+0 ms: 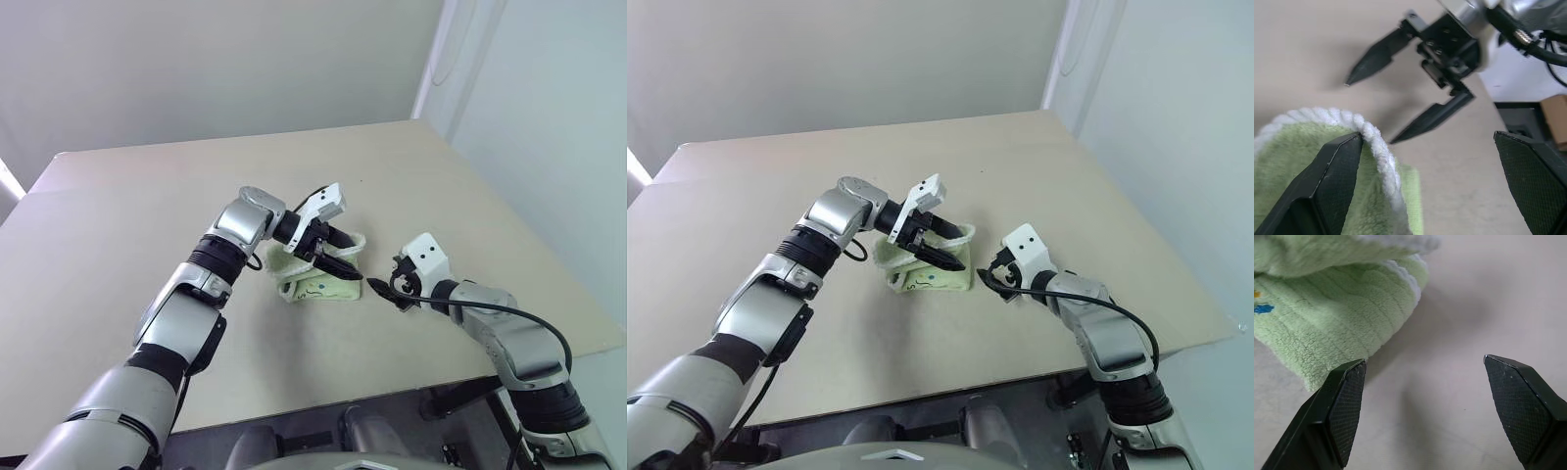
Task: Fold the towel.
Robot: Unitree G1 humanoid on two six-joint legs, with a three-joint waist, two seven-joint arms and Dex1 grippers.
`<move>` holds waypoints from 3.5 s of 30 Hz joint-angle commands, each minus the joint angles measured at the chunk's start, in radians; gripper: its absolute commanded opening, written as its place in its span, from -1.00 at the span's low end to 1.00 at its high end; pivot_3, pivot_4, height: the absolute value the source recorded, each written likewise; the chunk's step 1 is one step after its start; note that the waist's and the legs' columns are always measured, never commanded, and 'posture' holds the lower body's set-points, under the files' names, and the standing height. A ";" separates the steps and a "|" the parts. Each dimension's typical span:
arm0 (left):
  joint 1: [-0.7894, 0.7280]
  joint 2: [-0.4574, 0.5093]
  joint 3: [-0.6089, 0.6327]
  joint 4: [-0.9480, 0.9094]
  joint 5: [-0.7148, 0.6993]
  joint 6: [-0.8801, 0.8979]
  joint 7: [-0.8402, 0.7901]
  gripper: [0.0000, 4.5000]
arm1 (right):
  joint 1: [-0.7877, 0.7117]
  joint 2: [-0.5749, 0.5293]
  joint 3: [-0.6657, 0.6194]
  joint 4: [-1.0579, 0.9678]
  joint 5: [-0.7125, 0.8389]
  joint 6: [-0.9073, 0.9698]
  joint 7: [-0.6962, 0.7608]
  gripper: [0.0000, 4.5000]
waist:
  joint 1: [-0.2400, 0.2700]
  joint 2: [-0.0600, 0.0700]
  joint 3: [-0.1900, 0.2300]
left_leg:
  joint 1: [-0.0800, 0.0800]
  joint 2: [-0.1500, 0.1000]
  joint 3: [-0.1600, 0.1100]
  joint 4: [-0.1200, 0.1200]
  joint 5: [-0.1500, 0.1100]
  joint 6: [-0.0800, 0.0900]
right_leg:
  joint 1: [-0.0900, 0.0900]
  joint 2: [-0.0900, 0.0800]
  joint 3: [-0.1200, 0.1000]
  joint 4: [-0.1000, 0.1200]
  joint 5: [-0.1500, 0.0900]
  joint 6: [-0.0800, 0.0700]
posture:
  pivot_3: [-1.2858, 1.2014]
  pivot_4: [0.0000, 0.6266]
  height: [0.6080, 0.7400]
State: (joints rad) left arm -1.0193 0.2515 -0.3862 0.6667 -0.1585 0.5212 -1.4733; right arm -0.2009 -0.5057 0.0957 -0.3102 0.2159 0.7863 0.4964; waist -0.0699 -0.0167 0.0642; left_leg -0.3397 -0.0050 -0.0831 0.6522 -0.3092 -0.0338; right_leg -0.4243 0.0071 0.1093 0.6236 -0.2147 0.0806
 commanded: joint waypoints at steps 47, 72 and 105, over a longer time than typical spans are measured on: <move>-0.249 0.198 0.273 0.395 0.088 -0.174 0.183 1.00 | -0.206 0.041 0.191 -0.099 -0.024 -0.041 0.105 0.80 | -0.025 -0.001 0.001 | 0.001 0.001 -0.002 0.008 -0.001 0.002 | 0.000 0.003 -0.001 0.007 0.001 0.002 | 0.03 -1.00 1.00; 0.504 0.482 0.294 -0.494 -0.033 0.251 0.293 1.00 | -0.399 0.130 0.415 0.232 -0.236 -0.329 0.222 0.50 | -0.027 -0.002 0.001 | 0.001 0.001 -0.002 0.012 -0.001 0.002 | 0.003 0.000 -0.002 0.008 0.001 0.001 | 0.03 -1.00 1.00; 0.495 0.499 0.220 -0.432 -0.041 0.176 0.335 1.00 | -0.422 0.183 0.400 0.238 -0.191 -0.332 0.389 0.05 | -0.028 -0.002 0.001 | 0.001 0.001 -0.002 0.011 -0.001 0.002 | 0.002 0.000 -0.002 0.008 0.001 0.001 | 0.03 -1.00 1.00</move>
State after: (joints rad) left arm -0.5145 0.7379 -0.1776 0.2553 -0.2045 0.7088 -1.1453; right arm -0.5905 -0.3399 0.4976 -0.0845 0.0310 0.4937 0.8874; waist -0.0976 -0.0186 0.0655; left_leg -0.3391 -0.0038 -0.0852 0.6636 -0.3103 -0.0318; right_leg -0.4221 0.0076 0.1070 0.6317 -0.2139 0.0814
